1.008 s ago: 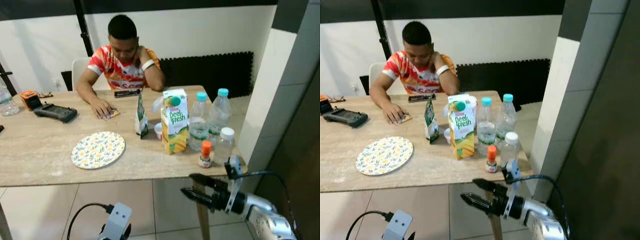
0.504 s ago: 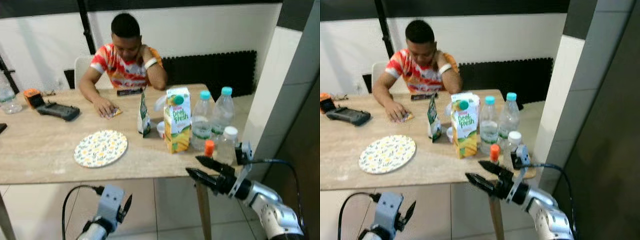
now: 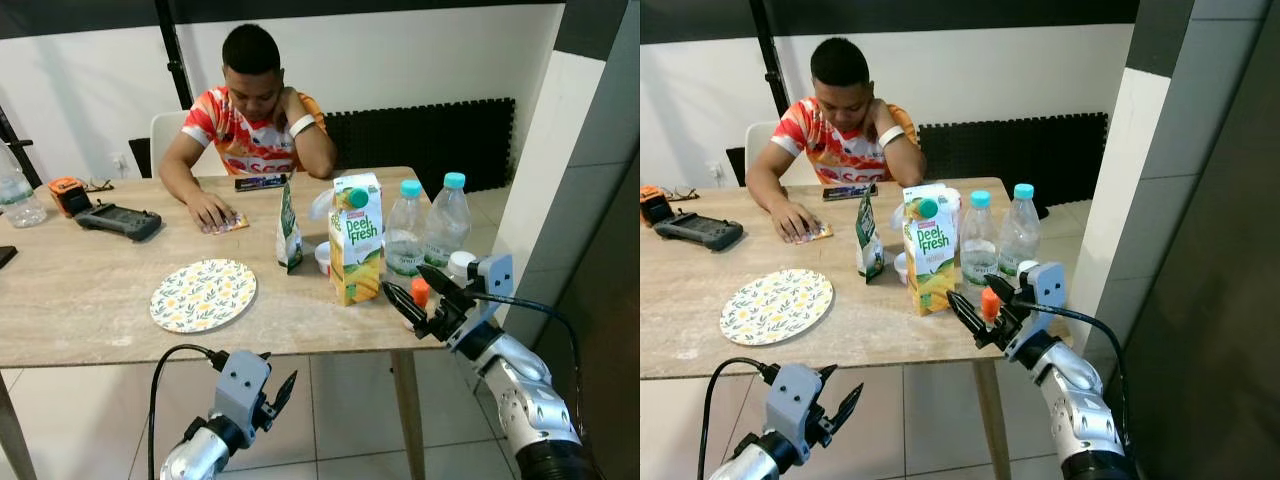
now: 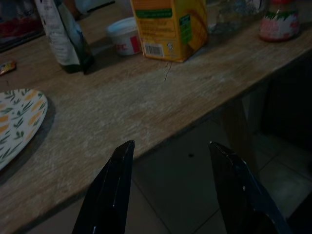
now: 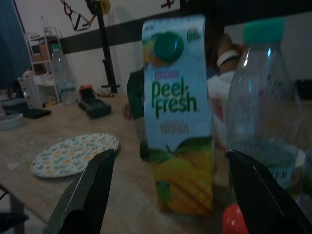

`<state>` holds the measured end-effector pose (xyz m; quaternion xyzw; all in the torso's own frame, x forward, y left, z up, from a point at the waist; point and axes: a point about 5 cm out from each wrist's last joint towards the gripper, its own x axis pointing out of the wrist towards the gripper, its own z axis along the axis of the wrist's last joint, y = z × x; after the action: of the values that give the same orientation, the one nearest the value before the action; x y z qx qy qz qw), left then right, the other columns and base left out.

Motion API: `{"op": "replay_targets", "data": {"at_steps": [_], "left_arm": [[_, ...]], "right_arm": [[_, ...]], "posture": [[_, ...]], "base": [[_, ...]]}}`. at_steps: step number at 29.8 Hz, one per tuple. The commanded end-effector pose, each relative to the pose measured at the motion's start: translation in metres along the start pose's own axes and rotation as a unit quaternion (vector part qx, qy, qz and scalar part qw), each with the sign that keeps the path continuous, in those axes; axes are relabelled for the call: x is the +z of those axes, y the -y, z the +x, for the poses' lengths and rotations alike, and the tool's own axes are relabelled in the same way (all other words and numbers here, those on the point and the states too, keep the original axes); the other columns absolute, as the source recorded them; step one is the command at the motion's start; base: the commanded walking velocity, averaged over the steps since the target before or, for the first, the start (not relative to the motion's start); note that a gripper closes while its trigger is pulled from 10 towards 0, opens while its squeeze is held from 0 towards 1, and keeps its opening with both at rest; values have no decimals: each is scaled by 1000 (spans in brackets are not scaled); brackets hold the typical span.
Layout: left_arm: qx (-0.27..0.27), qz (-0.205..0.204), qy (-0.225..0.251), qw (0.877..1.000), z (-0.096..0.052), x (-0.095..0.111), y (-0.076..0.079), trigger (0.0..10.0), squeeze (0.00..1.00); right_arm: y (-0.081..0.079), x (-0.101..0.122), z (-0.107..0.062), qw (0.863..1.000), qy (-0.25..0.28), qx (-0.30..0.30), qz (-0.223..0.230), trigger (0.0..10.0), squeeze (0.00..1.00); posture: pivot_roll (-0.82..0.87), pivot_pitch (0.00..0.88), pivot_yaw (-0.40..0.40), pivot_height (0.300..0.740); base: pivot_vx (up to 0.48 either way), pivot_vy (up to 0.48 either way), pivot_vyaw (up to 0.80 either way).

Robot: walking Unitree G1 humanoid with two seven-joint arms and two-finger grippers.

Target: Restocking fridge

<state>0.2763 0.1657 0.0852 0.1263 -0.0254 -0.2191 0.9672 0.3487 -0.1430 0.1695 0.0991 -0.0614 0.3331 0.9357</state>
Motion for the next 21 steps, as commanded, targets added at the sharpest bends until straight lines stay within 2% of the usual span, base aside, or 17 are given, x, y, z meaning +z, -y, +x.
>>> {"op": "replay_targets", "data": {"at_steps": [1,4,6,8,12,16,21], "left_arm": [[-2,-14,-2,1000,0,0,3,10000,0],[1,-15,-13,1000,-1,-2,5,10000,0],[1,-15,-13,1000,-1,-2,5,10000,0],[0,-18,-16,1000,0,-3,5,10000,0],[-2,-21,-15,1000,2,-2,6,10000,0],[-13,-31,-5,999,4,3,9,10000,0],[-20,-31,-2,999,6,5,11,10000,0]], "right_arm": [[2,-1,1,1000,2,-10,1,10000,0],[4,-15,4,998,-35,-31,-37,10000,0],[4,-15,4,998,-35,-31,-37,10000,0],[5,-26,5,995,-62,-48,-53,10000,0],[8,-35,7,991,-83,-77,-67,10000,0],[12,-33,12,987,-76,-109,-93,10000,0],[16,-29,17,985,-64,-132,-93,10000,0]], "posture": [[-105,110,16,740],[-110,109,15,740],[-110,109,15,740],[-107,109,15,740],[-106,110,16,740],[-101,111,19,740],[-98,107,19,740]], "base": [[0,0,0],[0,0,0],[0,0,0],[0,0,0],[0,0,0],[0,0,0],[0,0,0]]}}
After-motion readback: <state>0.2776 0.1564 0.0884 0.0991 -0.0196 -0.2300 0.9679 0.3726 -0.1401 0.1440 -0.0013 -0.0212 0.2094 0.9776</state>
